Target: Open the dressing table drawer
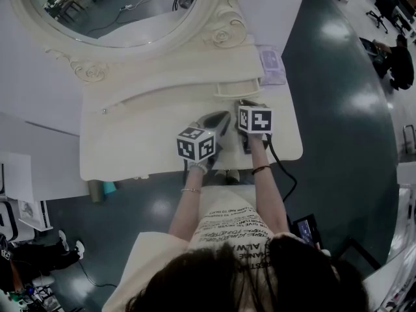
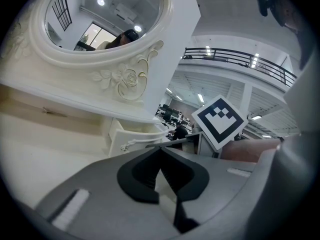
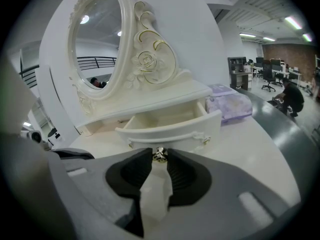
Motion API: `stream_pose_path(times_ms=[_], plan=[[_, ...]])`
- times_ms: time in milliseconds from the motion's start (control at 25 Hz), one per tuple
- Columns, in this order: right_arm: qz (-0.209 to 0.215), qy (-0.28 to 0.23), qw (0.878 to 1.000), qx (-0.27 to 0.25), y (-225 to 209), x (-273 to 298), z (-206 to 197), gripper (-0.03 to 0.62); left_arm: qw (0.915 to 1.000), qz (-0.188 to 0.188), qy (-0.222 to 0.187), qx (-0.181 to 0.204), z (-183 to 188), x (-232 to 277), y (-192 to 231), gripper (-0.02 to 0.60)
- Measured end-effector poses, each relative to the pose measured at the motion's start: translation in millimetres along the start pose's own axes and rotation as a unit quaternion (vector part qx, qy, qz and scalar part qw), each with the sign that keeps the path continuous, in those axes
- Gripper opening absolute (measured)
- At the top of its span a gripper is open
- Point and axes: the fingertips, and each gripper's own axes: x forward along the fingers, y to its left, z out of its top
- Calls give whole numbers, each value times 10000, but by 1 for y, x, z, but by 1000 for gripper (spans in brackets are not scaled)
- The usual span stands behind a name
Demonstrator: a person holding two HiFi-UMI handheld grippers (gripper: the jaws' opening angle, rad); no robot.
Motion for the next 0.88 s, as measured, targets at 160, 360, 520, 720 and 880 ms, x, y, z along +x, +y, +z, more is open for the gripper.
stream_pose_path(times_ms=[160,360,520,720,880], plan=[[24,-32,10000,22,0,0,-1,101,10000,1,-5,-3,-1,0,-1,-2],[22,-60,10000,43,0,-1,-1,101,10000,14,2,1,-2,-1,-2,-2],[23,-75,10000,45,1,0,-2,101,10000,31,6,-7,-3,-1,-1,-2],[21,-73,10000,53,1,-1,-3,101,10000,21,20,-1,-5,0,-2,-2],[29,-75,10000,48,1,-2,-4,101,10000,3,47,-5,-7,1,-4,-2]])
